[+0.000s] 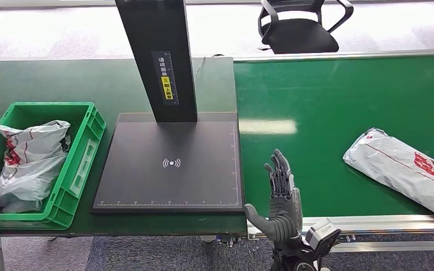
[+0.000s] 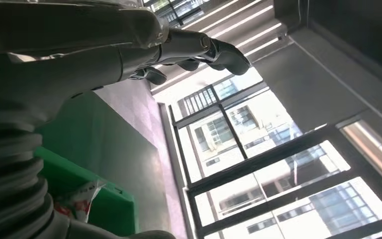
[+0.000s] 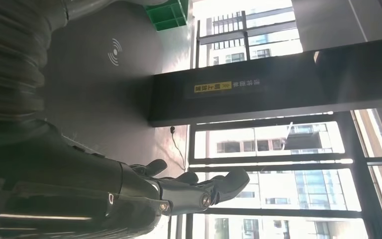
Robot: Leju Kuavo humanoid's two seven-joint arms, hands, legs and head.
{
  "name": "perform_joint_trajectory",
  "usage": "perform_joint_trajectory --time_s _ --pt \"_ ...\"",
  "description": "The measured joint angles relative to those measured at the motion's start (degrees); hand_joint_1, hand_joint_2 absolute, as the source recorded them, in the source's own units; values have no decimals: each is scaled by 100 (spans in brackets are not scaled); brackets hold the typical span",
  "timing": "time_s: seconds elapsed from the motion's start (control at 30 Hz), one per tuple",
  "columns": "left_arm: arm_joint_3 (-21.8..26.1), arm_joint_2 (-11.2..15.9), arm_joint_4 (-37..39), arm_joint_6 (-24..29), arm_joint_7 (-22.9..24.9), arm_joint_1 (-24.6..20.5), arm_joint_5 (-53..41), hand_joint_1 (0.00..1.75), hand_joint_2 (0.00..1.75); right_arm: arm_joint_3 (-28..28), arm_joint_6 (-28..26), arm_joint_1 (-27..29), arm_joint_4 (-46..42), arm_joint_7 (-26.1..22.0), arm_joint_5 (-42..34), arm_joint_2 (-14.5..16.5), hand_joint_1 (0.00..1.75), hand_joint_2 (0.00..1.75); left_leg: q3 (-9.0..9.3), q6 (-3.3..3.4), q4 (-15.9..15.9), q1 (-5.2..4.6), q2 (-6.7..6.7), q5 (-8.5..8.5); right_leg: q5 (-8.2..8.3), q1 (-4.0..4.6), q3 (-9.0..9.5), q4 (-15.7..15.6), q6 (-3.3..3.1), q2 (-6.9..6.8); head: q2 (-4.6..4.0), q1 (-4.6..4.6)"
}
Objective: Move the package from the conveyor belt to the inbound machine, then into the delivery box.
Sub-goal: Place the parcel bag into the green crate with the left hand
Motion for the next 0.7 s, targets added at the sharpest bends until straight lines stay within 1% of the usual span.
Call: perform_joint_trajectory --time_s 0.07,0.17,0.3,0.43,0.53,0.6,0.63,0.7 --pt "61 -99 -488 28 -38 361 214 0 175 -9 -22 0 1 -1 -12 0 0 175 -2 0 0 0 -8 0 -4 0 2 -1 1 -7 0 1" --pt "116 -185 -959 38 -34 652 276 0 175 -13 -30 0 0 -1 -23 0 0 175 -2 1 0 0 -20 1 -6 0 12 -1 1 -19 0 1" --pt "151 -255 -1287 50 -18 809 297 0 175 -15 -32 0 0 -1 -29 0 0 175 6 3 0 0 -26 3 -5 0 23 0 0 -20 0 1" --pt "172 -288 -1450 66 -29 890 326 0 175 -15 -33 0 0 1 -38 0 0 175 9 3 0 1 -29 4 -5 0 28 1 1 -21 0 0" --pt "239 -350 -1674 220 -250 1066 772 0 175 -13 -61 0 1 6 -48 0 0 175 9 2 -1 0 -20 2 -5 0 29 1 1 -17 0 -1" --pt "345 -509 -2057 291 -417 1364 1307 0 175 -11 -100 0 2 15 -66 0 0 175 11 1 -1 -1 -10 -2 -5 -1 26 0 1 -12 0 -2" --pt "416 -650 -2333 258 -449 1555 1533 0 175 -9 -119 0 3 18 -73 0 0 175 11 2 -1 -1 -8 -5 -6 -1 25 -2 2 -10 0 -2" --pt "584 -1078 -3060 44 -459 1965 1837 0 175 -6 -149 -1 4 22 -82 0 0 175 9 5 0 -2 -10 -10 -10 -2 26 -9 5 -11 0 -1"
